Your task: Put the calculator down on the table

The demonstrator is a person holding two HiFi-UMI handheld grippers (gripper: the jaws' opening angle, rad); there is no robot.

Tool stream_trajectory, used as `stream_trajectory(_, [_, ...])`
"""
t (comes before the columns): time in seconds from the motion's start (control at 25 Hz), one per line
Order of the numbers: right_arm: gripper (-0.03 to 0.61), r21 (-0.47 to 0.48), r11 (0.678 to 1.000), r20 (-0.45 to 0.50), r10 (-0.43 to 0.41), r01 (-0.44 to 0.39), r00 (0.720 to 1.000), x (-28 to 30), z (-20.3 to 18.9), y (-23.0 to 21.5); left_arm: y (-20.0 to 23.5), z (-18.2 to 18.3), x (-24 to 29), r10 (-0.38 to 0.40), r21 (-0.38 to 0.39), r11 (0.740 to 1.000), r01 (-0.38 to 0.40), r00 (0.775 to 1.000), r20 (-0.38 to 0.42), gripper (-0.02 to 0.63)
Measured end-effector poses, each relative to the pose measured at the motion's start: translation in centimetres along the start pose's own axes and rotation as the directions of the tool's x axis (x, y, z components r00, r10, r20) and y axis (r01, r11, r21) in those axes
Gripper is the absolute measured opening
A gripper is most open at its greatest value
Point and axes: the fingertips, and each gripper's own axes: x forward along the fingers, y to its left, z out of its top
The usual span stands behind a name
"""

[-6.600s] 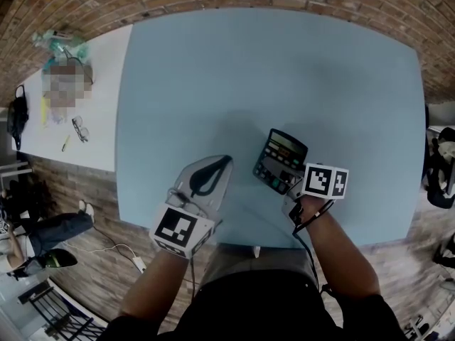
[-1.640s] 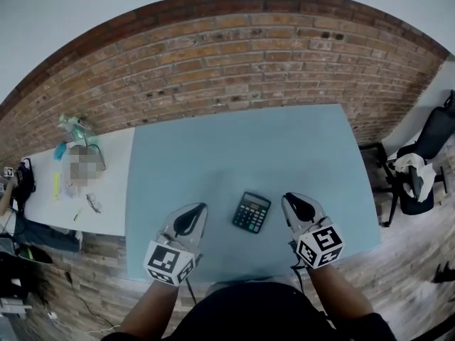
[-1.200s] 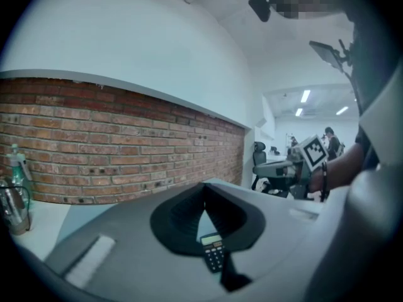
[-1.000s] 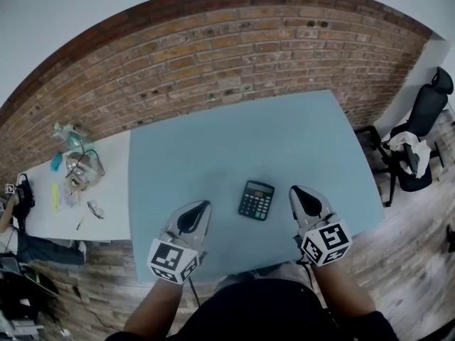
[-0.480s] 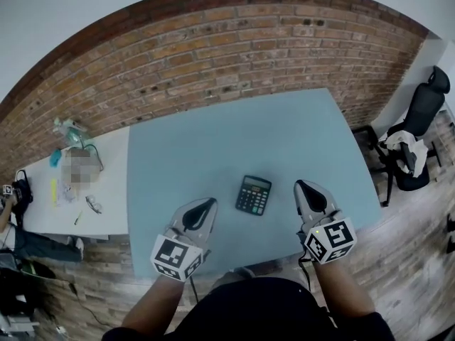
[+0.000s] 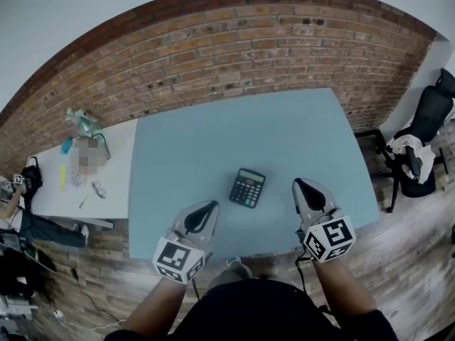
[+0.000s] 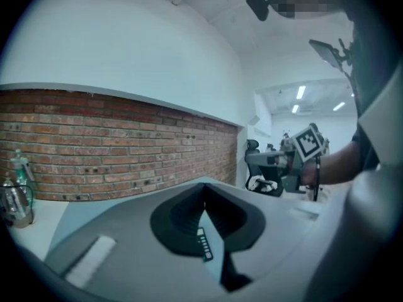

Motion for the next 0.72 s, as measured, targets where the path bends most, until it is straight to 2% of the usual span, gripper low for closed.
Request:
stream_trajectory(0.2, [0.003, 0.021, 1.0, 0.012, 0.008, -0.008, 1.0, -2.2, -0.4, -0.5, -2.5, -0.4, -1.5, 0.032, 0.01, 0.999, -0.032, 0.999, -0.008, 0.003])
stream_trajectory(0.72, [0.003, 0.026, 0.995, 0.003, 0.098, -0.099, 0.995, -10.7, -2.7, 1.6, -10.4, -0.4, -6.6, 0.126, 0.018, 0.992, -0.126, 0.992, 0.022, 0.003])
